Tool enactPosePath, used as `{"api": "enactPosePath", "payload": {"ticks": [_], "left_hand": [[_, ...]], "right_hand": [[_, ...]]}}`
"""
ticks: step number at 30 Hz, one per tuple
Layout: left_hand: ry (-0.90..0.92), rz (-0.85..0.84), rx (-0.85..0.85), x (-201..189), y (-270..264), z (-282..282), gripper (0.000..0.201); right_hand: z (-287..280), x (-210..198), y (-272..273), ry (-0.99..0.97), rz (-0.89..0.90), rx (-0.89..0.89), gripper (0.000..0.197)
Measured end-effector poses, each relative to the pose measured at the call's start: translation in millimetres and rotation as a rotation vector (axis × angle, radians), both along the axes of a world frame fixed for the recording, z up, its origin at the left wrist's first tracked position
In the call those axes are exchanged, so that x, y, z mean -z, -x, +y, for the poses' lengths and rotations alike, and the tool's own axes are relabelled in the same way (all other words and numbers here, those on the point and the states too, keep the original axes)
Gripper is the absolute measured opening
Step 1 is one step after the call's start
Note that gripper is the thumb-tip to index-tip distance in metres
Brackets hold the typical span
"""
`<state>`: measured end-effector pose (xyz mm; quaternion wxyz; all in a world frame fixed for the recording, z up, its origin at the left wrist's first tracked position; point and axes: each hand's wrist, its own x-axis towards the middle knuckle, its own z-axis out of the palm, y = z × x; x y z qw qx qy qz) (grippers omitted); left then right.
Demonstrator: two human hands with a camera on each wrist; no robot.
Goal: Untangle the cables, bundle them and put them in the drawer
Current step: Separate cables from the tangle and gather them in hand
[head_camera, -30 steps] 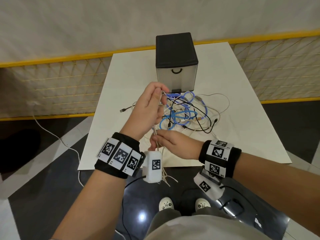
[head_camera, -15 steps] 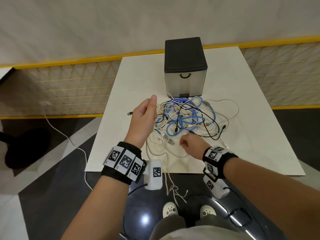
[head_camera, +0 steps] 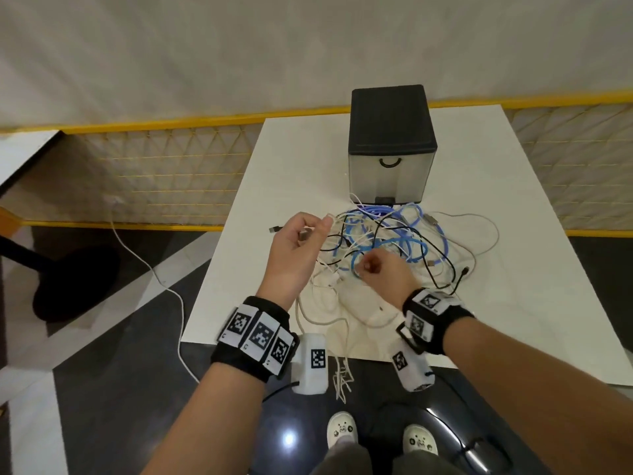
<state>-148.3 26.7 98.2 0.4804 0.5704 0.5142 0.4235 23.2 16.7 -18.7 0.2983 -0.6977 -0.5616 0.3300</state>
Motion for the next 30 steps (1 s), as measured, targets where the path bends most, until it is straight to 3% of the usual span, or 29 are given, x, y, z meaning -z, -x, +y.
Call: {"api": "enactPosePath", "payload": {"ticks": [3,7,13,16,20,23,26,28,30], "left_hand": [[-0.081,0.055,0.022,1.5,-9.6,3.6,0.003],[-0.150,0.087,0.094,-4.8,-31.5,14.1,0.018],[-0.129,0.119,0.180,-5.2,-62.7,32.7,0.019],[-0.123,0.122,0.218,-8.7,-70.1,37.4,0.010],[-0.148,0.256,0.233,-8.5,-71.2,49.8,0.010],[-0.150,0.194,0.201,-11.0,-73.4,53.9,0.014],[-0.220,0.106,0.157,-26.6,-75.6,55.9,0.015],[-0.261,0.015,0.117,-43.8,-74.4,59.1,0.015],[-0.285,-0.068,0.081,-59.0,-70.2,64.2,0.016]], "right_hand": [[6.2,-38.7,-19.4,-0.150,0.206,0.043,0.006],[13.6,-75.3,-29.6,-0.162,0.529,0.050,0.007],[9.1,-112.6,-28.2,-0.224,0.739,0.079,0.012],[11.2,-112.7,-28.7,-0.210,0.774,0.058,0.011],[10.8,-106.5,-32.5,-0.227,0.889,0.014,0.017],[11.4,-97.3,-28.4,-0.184,0.713,-0.109,0.019],[15.2,-79.8,-22.5,-0.148,0.370,-0.267,0.009],[16.4,-63.5,-21.9,-0.137,0.118,-0.378,0.015],[15.9,-50.4,-23.8,-0.102,-0.006,-0.377,0.018]]}}
